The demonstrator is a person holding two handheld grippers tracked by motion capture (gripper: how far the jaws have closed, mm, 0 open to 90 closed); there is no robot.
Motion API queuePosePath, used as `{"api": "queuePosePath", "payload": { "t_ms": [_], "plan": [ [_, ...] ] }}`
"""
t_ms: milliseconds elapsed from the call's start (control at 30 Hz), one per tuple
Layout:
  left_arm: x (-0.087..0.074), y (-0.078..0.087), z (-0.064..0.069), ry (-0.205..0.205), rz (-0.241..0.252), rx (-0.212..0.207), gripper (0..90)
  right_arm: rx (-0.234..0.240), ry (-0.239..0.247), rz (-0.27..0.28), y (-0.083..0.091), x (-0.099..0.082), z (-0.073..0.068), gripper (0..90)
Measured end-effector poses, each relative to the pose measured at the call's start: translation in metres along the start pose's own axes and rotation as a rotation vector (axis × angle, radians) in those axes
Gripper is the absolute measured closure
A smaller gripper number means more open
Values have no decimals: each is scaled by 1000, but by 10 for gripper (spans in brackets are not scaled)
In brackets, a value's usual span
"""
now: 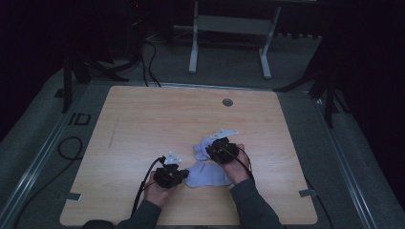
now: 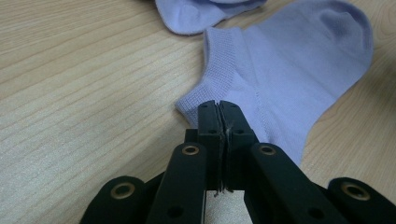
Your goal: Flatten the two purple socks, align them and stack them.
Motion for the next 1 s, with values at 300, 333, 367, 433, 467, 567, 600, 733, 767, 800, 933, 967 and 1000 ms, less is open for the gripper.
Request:
{"api": "queuePosePath", "payload": {
  "t_ms": [300, 333, 367, 433, 467, 567, 600, 733, 767, 800, 933, 967, 1000],
  "plan": [
    [0, 0, 1, 2, 4, 0, 865, -6, -13, -33, -14, 14, 9, 780],
    [0, 0, 1, 2, 4, 0, 865, -5, -18, -32, -14, 16, 10, 776],
    [0, 0, 1, 2, 4, -1, 866, 2, -29, -32, -15, 18, 11, 773],
    [0, 0, 1, 3, 5, -1, 866, 14, -47, -37, -18, 21, 12, 766],
    [0, 0, 1, 2, 4, -1, 866, 18, -50, -41, -20, 22, 13, 763],
    [0, 0, 1, -2, 5, 3, 866, 30, -62, -66, -30, 23, 13, 742],
    [0, 0, 1, -2, 4, 3, 866, 39, -76, -72, -33, 22, 13, 730],
    [0, -1, 2, -2, 5, 3, 866, 43, -100, -88, -46, 22, 12, 712],
    [0, -1, 2, -2, 5, 3, 866, 35, -105, -96, -48, 22, 12, 711],
    [0, -1, 2, -4, 5, 4, 866, 31, -108, -105, -51, 21, 12, 711],
    [0, -1, 2, -5, 5, 4, 866, 35, -132, -158, -63, 18, 12, 752],
    [0, -1, 2, -7, 5, 5, 866, 31, -133, -167, -65, 17, 13, 798],
    [0, -1, 2, -9, 4, 7, 865, 24, -134, -173, -66, 16, 13, 847]
  ]
}}
Point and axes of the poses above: each handheld gripper's, and its own axes: y roughly backward along the jaws, x roughly out of its top, z roughly to its right, the point moved 8 cm from there along -y, roughly forward along the jaws, and after that the axes turned 2 degrees about -z, right-handed, at the moved point
